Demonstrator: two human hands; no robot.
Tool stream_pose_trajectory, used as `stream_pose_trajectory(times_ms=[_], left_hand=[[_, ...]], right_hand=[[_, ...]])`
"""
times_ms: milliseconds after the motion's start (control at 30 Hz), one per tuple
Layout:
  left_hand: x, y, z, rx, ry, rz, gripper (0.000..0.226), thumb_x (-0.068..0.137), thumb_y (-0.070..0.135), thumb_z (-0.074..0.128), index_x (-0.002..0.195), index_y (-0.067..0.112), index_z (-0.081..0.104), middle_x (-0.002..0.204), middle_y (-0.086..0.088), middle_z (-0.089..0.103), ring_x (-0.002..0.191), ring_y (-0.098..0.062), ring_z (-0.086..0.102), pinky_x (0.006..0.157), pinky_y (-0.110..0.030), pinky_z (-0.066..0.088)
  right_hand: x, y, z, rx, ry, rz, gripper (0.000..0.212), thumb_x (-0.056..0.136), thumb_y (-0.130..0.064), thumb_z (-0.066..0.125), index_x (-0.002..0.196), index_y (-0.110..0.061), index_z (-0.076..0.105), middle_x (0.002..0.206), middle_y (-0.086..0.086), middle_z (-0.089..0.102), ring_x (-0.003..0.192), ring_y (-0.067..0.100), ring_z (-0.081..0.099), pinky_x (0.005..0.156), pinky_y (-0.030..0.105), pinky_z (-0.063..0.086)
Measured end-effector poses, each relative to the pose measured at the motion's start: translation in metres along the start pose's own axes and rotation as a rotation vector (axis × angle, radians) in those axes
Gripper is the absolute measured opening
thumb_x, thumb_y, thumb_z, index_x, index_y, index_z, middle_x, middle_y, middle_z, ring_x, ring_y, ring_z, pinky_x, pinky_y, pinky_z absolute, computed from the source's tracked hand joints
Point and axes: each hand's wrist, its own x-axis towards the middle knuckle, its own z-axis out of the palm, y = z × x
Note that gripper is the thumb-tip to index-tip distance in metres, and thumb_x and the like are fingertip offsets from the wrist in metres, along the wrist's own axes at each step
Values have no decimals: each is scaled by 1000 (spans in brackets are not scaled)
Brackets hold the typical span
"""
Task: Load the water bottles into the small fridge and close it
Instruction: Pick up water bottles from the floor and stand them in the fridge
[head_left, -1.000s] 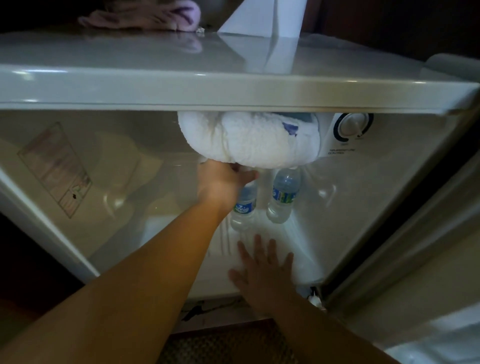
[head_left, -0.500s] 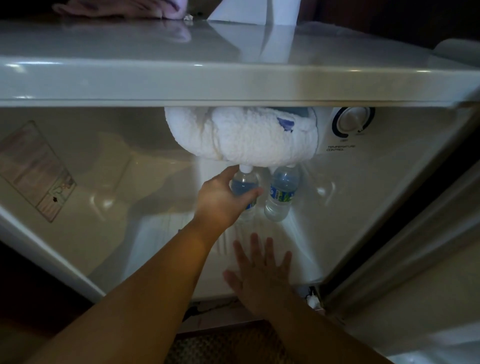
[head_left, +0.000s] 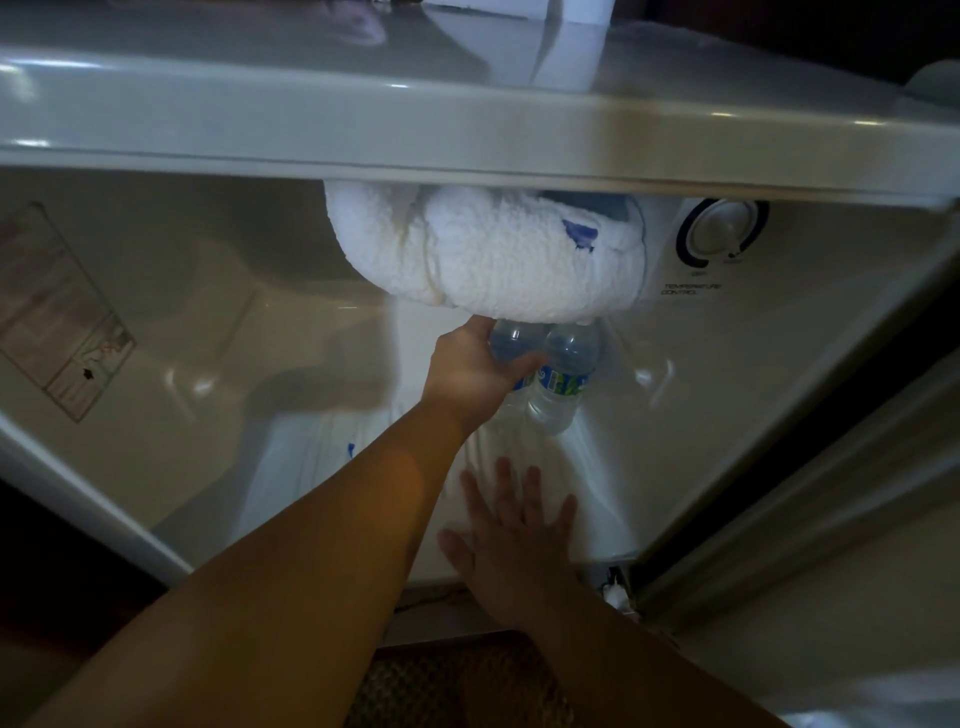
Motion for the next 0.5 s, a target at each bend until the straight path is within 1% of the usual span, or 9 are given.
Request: stream_pose_trajectory(times_ms=[100, 167, 233, 300, 333, 400, 467, 500], left_hand=[[-5, 1, 1, -24, 7, 5, 57, 71, 46, 93, 121, 32, 70, 103, 16, 75, 93, -4, 73, 88, -30, 62], [-11, 2, 2, -6, 15, 24, 60, 72, 47, 91, 125, 35, 66, 104, 17, 74, 95, -6, 72, 87, -28, 60], [-16, 1, 3, 43, 3, 45, 66, 72, 55, 85, 132, 37, 61, 105, 15, 74, 94, -7, 72, 86, -29, 60], [-21, 0, 4, 84, -4, 62, 78, 70, 65, 79, 138, 37, 55, 108, 12, 75, 95, -11, 73, 88, -34, 61], [-22, 1, 3, 103, 0, 65, 82, 70, 66, 79, 142, 35, 52, 112, 10, 75, 98, -13, 73, 89, -35, 60], [-25, 4, 0, 145, 7, 56, 89, 75, 60, 83, 150, 31, 45, 123, 3, 72, 108, -19, 71, 89, -29, 57], [-30, 8, -7, 197, -7, 14, 100, 79, 54, 84, 160, 25, 32, 137, -3, 65, 120, -22, 65, 87, -23, 47], [-36, 12, -13, 233, -19, -6, 102, 81, 54, 83, 162, 22, 29, 141, -6, 62, 125, -23, 62, 87, -22, 44]], right_hand=[[0, 0, 1, -16, 8, -5, 74, 97, -76, 8, 157, -45, -22, 165, -1, -36, 150, 36, -34, 114, 73, -17], [0, 0, 0, -22, -2, -6, 74, 98, -75, 9, 157, -44, -22, 166, 0, -35, 151, 37, -32, 114, 73, -16], [0, -1, -1, -33, -18, -2, 74, 98, -75, 9, 157, -43, -23, 166, 1, -33, 152, 37, -31, 114, 74, -15], [1, -2, -3, -54, -35, 3, 75, 97, -75, 9, 156, -42, -23, 167, 2, -33, 152, 38, -30, 114, 75, -15], [1, -2, -4, -61, -51, 5, 75, 98, -74, 9, 156, -41, -24, 166, 2, -34, 152, 39, -30, 114, 75, -15], [3, -3, -9, -69, -101, 12, 76, 98, -74, 11, 156, -41, -26, 165, 3, -36, 152, 39, -30, 114, 75, -13], [5, -8, -17, -76, -149, 38, 78, 99, -74, 14, 156, -40, -26, 165, 3, -37, 152, 40, -29, 115, 76, -10], [6, -12, -21, -85, -162, 55, 78, 99, -73, 16, 157, -40, -24, 166, 4, -34, 153, 41, -25, 115, 76, -8]])
